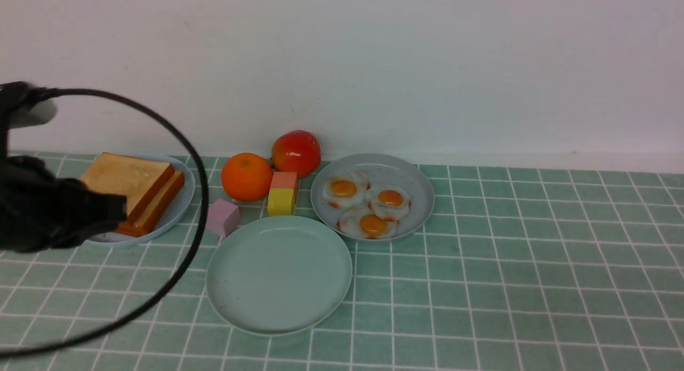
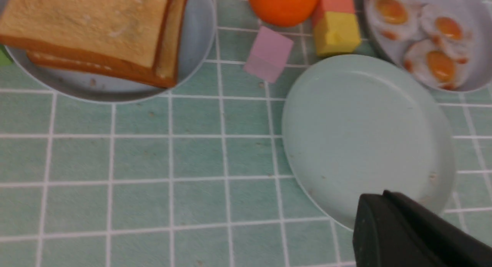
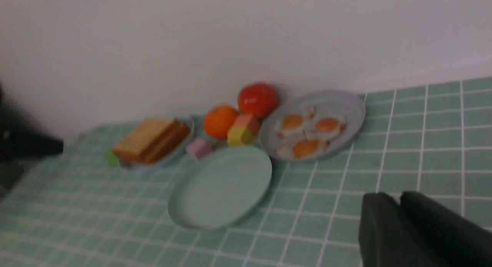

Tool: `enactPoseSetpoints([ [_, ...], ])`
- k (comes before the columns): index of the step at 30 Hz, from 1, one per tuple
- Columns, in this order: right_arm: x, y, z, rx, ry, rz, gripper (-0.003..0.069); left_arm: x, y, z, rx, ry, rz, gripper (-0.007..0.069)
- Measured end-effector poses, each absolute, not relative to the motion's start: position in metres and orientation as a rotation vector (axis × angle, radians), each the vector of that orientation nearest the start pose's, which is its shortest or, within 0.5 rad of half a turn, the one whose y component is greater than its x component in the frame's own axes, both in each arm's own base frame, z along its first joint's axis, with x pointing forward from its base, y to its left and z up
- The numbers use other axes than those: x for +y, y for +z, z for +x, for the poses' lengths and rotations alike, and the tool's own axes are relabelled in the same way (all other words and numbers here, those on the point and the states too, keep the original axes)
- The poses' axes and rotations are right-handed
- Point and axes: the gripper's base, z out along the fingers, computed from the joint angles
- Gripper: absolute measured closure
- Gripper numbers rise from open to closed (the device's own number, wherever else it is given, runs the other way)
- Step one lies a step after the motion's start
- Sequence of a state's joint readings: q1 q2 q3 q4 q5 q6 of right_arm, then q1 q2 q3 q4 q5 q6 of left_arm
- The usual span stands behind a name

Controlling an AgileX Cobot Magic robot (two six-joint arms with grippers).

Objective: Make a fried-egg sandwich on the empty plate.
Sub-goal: Use the left arm to grab a slice of bread

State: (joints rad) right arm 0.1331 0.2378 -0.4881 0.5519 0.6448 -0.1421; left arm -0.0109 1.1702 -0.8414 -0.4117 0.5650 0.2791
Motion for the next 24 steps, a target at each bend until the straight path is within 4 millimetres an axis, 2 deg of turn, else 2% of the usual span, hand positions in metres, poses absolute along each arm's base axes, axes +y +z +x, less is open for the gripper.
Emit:
enactPoseSetpoints([
  [1,0.037,0.330,0.052,1.953,0.549,-0.149,0.0634,-0.022,0.294,0.248,2.360,-0.284,0.041,0.0615],
  [2,0.037,0.333,0.054,1.964,0.542,-0.156,0.0638,-0.022,0.294,0.249,2.361,-0.282,0.043,0.0615],
  [3,0.037,0.348,0.062,2.040,0.485,-0.209,0.0655,-0.021,0.290,0.257,2.374,-0.268,0.048,0.0615],
  [4,0.037,0.351,0.064,2.061,0.468,-0.222,0.0657,-0.021,0.289,0.259,2.377,-0.265,0.048,0.0615],
  [6,0.036,0.373,0.082,2.164,0.378,-0.298,0.0659,-0.019,0.282,0.272,2.377,-0.227,0.053,0.0615],
  [9,0.041,0.385,0.095,2.221,0.376,-0.363,0.0659,-0.016,0.274,0.294,2.363,-0.170,0.070,0.0604],
  [12,0.048,0.390,0.102,2.229,0.403,-0.424,0.0657,-0.013,0.266,0.317,2.363,-0.104,0.113,0.0573],
  [15,0.053,0.388,0.102,2.237,0.421,-0.484,0.0655,-0.010,0.253,0.341,2.385,-0.037,0.177,0.0501],
  [18,0.056,0.388,0.100,2.235,0.436,-0.517,0.0652,-0.009,0.236,0.364,2.418,0.003,0.224,0.0386],
  [21,0.056,0.389,0.100,2.235,0.441,-0.525,0.0648,-0.007,0.222,0.380,2.441,0.044,0.273,0.0293],
  [24,0.057,0.388,0.099,2.246,0.444,-0.530,0.0645,-0.005,0.206,0.390,2.460,0.087,0.326,0.0244],
])
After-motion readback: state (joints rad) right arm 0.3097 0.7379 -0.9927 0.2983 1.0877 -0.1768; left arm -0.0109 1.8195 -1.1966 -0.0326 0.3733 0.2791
